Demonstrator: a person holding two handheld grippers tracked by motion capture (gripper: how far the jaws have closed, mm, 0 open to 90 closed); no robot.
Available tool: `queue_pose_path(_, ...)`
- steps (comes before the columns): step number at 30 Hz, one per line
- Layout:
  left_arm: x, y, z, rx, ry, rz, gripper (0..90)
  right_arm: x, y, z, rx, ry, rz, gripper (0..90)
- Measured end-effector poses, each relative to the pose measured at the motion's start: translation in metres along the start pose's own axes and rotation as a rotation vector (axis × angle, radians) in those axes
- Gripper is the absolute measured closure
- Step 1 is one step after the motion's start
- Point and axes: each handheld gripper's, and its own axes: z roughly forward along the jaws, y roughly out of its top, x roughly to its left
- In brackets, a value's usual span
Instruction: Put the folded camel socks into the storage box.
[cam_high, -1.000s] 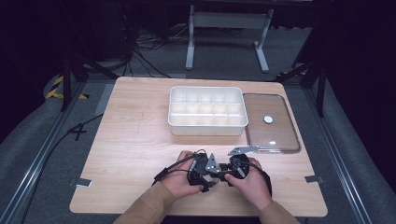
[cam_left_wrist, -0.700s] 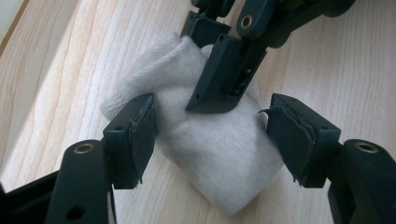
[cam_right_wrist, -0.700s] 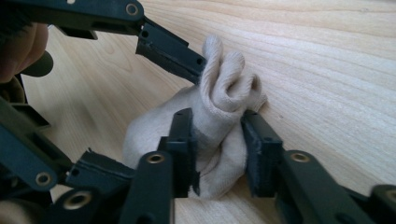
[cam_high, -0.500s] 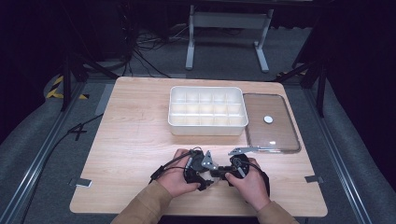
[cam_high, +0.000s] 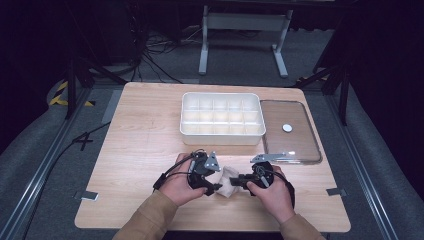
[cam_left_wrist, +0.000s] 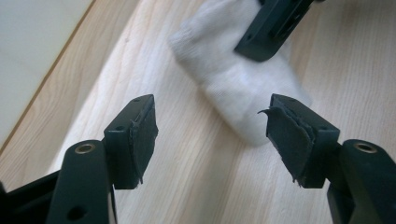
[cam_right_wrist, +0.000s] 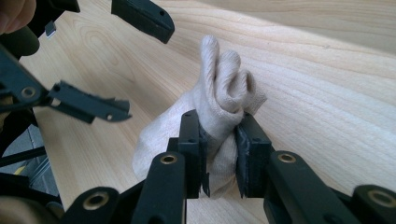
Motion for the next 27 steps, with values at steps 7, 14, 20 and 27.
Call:
queue_pose_path(7,0.007,-0.005,-0.005,0.029,0.026,-0.048,35.0,-0.002,0.006,-0.01,-0.013,-0.003,-0.002,75.1)
queue_pose_path(14,0.011,-0.007,-0.011,0.031,0.028,-0.067,35.3,-0.005,0.011,-0.018,-0.011,-0.01,-0.009,75.0)
queue_pose_path(20,0.012,-0.008,-0.014,0.023,0.022,-0.082,35.4,-0.006,0.019,-0.031,-0.019,-0.031,-0.027,75.0)
queue_pose_path(27,0.015,-0.009,-0.016,0.03,0.014,-0.097,35.3,-0.009,0.033,-0.044,-0.017,-0.066,-0.056,74.9)
